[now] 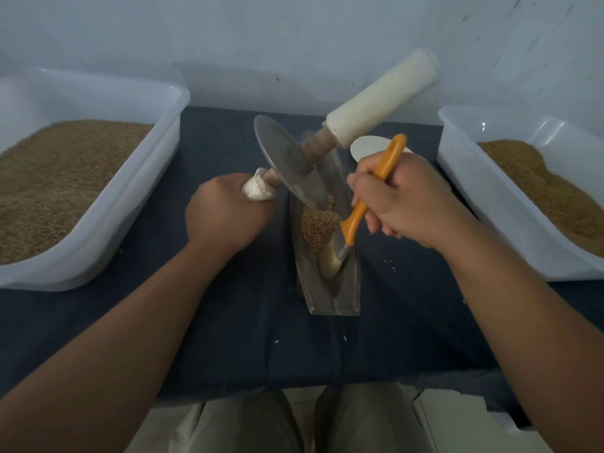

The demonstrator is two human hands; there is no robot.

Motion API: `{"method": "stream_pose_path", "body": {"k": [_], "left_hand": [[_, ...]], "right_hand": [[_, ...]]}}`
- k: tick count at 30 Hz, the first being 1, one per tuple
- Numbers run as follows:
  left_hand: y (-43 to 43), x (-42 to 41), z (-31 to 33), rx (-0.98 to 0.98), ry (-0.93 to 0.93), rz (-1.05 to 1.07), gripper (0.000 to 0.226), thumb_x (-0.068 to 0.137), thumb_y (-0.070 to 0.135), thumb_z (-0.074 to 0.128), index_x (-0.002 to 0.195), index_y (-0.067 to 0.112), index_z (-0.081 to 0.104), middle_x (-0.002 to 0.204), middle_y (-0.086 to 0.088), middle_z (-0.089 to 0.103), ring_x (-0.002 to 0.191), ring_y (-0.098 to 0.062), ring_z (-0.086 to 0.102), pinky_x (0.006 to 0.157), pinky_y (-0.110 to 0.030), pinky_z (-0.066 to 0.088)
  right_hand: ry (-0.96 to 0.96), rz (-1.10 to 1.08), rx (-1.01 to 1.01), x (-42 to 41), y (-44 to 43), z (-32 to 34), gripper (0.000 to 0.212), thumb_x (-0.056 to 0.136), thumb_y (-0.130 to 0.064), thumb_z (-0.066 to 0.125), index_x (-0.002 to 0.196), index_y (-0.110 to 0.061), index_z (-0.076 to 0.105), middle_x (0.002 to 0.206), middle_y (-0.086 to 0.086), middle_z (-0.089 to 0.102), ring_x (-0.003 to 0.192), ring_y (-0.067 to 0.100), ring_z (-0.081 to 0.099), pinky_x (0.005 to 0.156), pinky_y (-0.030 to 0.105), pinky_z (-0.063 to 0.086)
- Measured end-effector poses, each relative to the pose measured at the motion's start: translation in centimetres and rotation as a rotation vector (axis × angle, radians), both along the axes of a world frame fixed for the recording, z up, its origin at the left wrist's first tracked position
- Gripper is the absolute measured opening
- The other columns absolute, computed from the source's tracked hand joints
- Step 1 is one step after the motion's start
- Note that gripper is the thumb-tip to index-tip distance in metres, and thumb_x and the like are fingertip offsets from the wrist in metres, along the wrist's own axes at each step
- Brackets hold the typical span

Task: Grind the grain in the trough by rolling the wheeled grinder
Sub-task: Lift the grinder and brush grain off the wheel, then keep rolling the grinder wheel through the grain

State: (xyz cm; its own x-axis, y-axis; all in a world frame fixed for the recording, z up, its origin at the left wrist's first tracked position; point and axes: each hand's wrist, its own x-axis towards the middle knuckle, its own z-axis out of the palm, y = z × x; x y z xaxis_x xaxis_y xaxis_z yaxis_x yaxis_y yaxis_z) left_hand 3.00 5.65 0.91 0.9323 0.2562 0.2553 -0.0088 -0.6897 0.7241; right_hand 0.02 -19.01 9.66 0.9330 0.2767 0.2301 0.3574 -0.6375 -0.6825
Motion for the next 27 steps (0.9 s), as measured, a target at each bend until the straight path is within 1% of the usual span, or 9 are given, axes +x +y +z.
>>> {"method": "stream_pose_path", "body": {"k": [3, 5, 10, 11, 13, 16, 21, 25, 27], "left_hand": [[0.0, 0.1, 0.0, -0.024, 0.009, 0.001, 0.03, 0.081, 0.05, 0.065, 0.069, 0.023, 0.063, 0.062, 0.006, 0.063, 0.061, -0.012, 0.062, 0.055, -0.03, 0.036], [0.1, 0.1, 0.0, -0.023, 0.013, -0.004, 0.027, 0.08, 0.051, 0.065, 0.07, 0.025, 0.064, 0.064, 0.006, 0.064, 0.063, -0.013, 0.062, 0.056, -0.03, 0.036], [0.1, 0.0, 0.1, -0.019, 0.013, -0.03, 0.017, 0.077, 0.054, 0.061, 0.076, 0.037, 0.064, 0.064, 0.006, 0.064, 0.065, -0.014, 0.062, 0.056, -0.03, 0.034], [0.0, 0.0, 0.0, -0.011, 0.012, -0.029, 0.017, 0.077, 0.053, 0.061, 0.076, 0.036, 0.064, 0.064, 0.006, 0.064, 0.065, -0.014, 0.062, 0.056, -0.03, 0.034], [0.0, 0.1, -0.1, 0.003, 0.009, -0.024, 0.022, 0.078, 0.052, 0.062, 0.073, 0.03, 0.064, 0.065, 0.006, 0.064, 0.065, -0.015, 0.062, 0.056, -0.03, 0.035], [0.1, 0.2, -0.3, 0.018, 0.012, -0.016, 0.028, 0.08, 0.051, 0.066, 0.071, 0.024, 0.065, 0.066, 0.005, 0.065, 0.065, -0.014, 0.062, 0.055, -0.03, 0.037], [0.1, 0.3, -0.3, 0.04, 0.01, -0.01, 0.029, 0.081, 0.051, 0.065, 0.071, 0.024, 0.065, 0.066, 0.006, 0.065, 0.065, -0.013, 0.062, 0.056, -0.03, 0.039], [0.0, 0.2, -0.3, 0.028, 0.017, -0.014, 0.027, 0.079, 0.052, 0.064, 0.071, 0.025, 0.066, 0.067, 0.007, 0.065, 0.066, -0.015, 0.063, 0.057, -0.031, 0.04], [0.0, 0.2, -0.2, 0.041, 0.023, -0.012, 0.028, 0.079, 0.053, 0.063, 0.072, 0.026, 0.066, 0.068, 0.006, 0.066, 0.067, -0.016, 0.064, 0.059, -0.032, 0.042]], "right_hand": [[-0.039, -0.044, -0.036, 0.2, 0.0, -0.8, 0.039, 0.104, -0.032, 0.054, 0.073, -0.009, 0.063, 0.052, 0.003, 0.065, 0.038, 0.013, 0.055, 0.043, 0.015, 0.043], [-0.073, -0.072, -0.058, 0.3, -0.3, -0.8, 0.039, 0.104, -0.031, 0.054, 0.072, -0.009, 0.062, 0.053, 0.001, 0.065, 0.039, 0.014, 0.057, 0.044, 0.013, 0.043], [-0.03, -0.081, 0.188, -0.1, -1.4, -0.3, 0.036, 0.101, -0.035, 0.054, 0.071, -0.018, 0.065, 0.053, 0.007, 0.063, 0.037, 0.017, 0.051, 0.037, 0.023, 0.039], [-0.004, -0.064, 0.205, -0.2, -1.2, -0.4, 0.035, 0.101, -0.033, 0.054, 0.071, -0.018, 0.065, 0.053, 0.008, 0.063, 0.037, 0.017, 0.051, 0.037, 0.023, 0.039], [0.003, -0.044, 0.139, -0.2, -0.7, -1.1, 0.035, 0.102, -0.029, 0.055, 0.071, -0.016, 0.063, 0.053, 0.007, 0.064, 0.038, 0.017, 0.053, 0.039, 0.022, 0.041], [-0.1, -0.066, 0.013, -0.3, -0.5, -1.4, 0.036, 0.103, -0.024, 0.057, 0.07, -0.011, 0.06, 0.052, 0.002, 0.065, 0.039, 0.012, 0.057, 0.044, 0.014, 0.041], [-0.228, -0.095, 0.14, -1.6, -2.2, -0.2, 0.034, 0.103, -0.024, 0.055, 0.073, -0.01, 0.064, 0.055, 0.001, 0.064, 0.042, 0.016, 0.059, 0.046, 0.013, 0.042], [-0.222, -0.087, 0.13, -3.0, -3.2, -0.9, 0.031, 0.106, -0.021, 0.056, 0.079, -0.01, 0.067, 0.059, -0.002, 0.067, 0.046, 0.016, 0.062, 0.048, 0.014, 0.046], [-0.23, -0.112, 0.178, -3.6, -3.7, -1.5, 0.029, 0.107, -0.018, 0.055, 0.081, -0.012, 0.069, 0.061, -0.001, 0.068, 0.047, 0.017, 0.063, 0.047, 0.016, 0.047]]}}
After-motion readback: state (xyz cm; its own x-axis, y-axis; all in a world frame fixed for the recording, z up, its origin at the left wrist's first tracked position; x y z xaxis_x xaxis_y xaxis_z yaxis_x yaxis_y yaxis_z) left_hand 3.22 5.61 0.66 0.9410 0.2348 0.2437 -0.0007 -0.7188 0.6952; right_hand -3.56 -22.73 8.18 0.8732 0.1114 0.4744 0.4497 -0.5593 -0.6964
